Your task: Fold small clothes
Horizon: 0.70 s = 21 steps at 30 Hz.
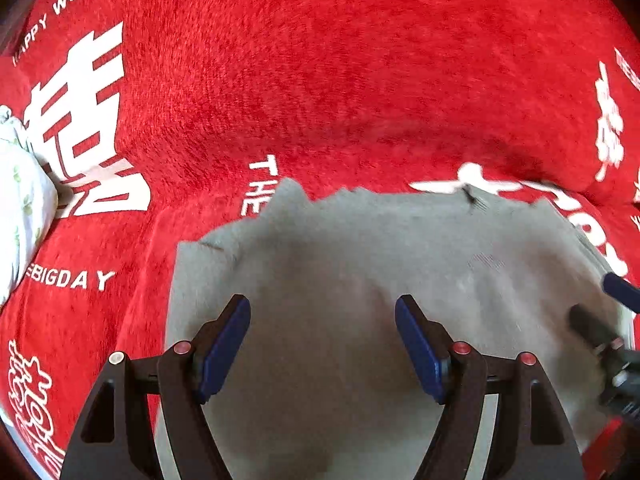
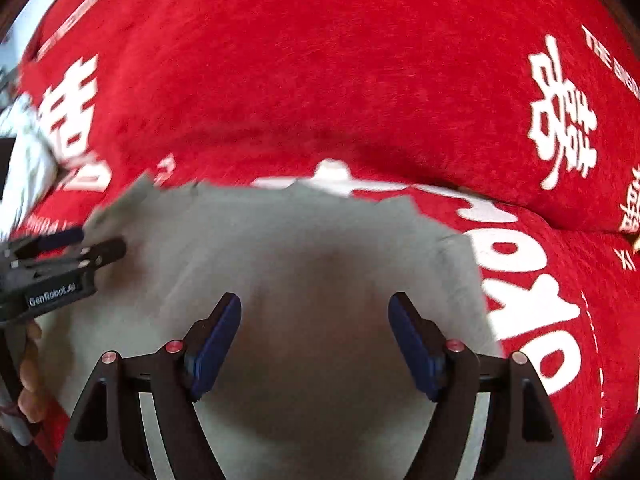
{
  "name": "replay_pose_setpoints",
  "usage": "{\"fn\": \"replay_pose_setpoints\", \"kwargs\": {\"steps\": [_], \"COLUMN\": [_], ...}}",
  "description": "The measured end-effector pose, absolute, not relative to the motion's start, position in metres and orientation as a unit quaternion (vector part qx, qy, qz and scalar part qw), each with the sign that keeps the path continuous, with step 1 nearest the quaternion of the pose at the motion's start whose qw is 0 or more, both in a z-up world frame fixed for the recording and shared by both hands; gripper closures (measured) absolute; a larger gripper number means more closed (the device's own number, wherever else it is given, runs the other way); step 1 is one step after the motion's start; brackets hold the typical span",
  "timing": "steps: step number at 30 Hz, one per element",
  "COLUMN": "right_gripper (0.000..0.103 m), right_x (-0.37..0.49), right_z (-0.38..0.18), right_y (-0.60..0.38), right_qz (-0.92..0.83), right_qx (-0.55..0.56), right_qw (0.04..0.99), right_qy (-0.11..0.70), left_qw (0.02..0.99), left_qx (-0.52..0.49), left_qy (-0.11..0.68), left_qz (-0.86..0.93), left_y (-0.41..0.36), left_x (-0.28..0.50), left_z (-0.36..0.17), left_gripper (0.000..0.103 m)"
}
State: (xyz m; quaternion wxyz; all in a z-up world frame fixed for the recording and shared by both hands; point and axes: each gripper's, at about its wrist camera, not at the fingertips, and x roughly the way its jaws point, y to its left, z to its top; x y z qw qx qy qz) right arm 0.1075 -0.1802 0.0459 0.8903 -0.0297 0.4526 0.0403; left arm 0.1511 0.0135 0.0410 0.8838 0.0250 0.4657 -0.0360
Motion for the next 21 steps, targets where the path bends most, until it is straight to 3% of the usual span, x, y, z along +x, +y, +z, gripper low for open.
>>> {"fn": "replay_pose_setpoints", "kwargs": {"steps": [4,11,21], "right_gripper": [0.023,0.022,0.021], "right_x": [0.097,0.056,-0.006], "right_z": [0.028,0.046,0.020], "right_y": [-0.182,-0.229,-0.227], "right_qz": [0.023,-0.021,-0.015], "right_qx": [-0.048,0.034,-0.006], "right_qw": [0.883,0.891,0.893], "right_qy": [0.466,0.452,0.449], "left_qw": [0.874,0.878,0.874], "left_qx": [0.045,-0.014,-0.014], "left_qy": [0.484,0.479,0.486], "left_qz": [-0.026,-0.004,-0.019], "left_y": [0.014,0.058,0.073], "left_x": [0.135,0.100,0.036], "left_z": [0.029,0.043,0.025], "left_gripper": [0.027,0.023,0.023]}}
